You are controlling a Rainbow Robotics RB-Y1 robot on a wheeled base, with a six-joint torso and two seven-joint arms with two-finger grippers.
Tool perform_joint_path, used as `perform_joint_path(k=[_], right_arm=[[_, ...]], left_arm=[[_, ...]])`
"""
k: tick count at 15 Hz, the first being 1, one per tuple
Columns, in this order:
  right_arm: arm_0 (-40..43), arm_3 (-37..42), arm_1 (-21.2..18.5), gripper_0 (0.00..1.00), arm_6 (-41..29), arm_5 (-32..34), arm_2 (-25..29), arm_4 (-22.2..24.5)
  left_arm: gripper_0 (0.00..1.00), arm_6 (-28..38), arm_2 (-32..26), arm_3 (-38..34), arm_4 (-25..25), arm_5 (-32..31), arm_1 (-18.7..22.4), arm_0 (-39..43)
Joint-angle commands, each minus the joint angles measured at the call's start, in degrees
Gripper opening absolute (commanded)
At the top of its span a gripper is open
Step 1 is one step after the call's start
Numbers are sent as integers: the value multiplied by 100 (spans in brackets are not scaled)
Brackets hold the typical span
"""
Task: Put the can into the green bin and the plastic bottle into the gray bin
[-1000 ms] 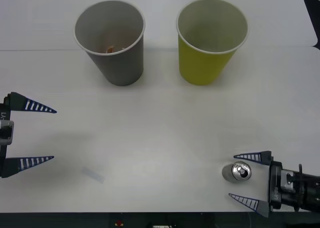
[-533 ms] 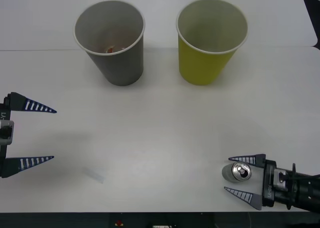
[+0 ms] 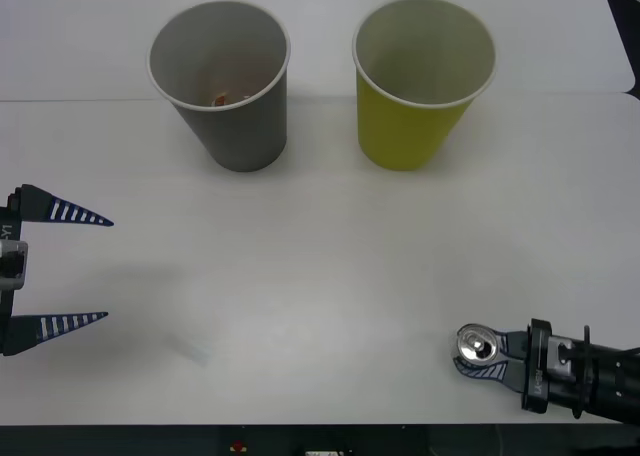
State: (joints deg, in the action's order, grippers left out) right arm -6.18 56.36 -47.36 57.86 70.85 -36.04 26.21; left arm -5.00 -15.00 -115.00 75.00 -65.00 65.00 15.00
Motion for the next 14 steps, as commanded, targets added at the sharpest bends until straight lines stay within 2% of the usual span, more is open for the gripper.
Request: perform_joint_path(k=[1,5,8,14], right_arm=[[3,77,-28,0,-82,34,18,-142],[3,192,-107,0,-249,34,281,-81],[117,490,-195,0,-909,34,976,719],[838,1949,-265,0,-3071,-27,2953,2793]], left_arm=[[100,0,0,0,0,0,0,0],[100,0,0,0,0,0,0,0],[100,0,0,0,0,0,0,0],[100,0,0,0,0,0,0,0]])
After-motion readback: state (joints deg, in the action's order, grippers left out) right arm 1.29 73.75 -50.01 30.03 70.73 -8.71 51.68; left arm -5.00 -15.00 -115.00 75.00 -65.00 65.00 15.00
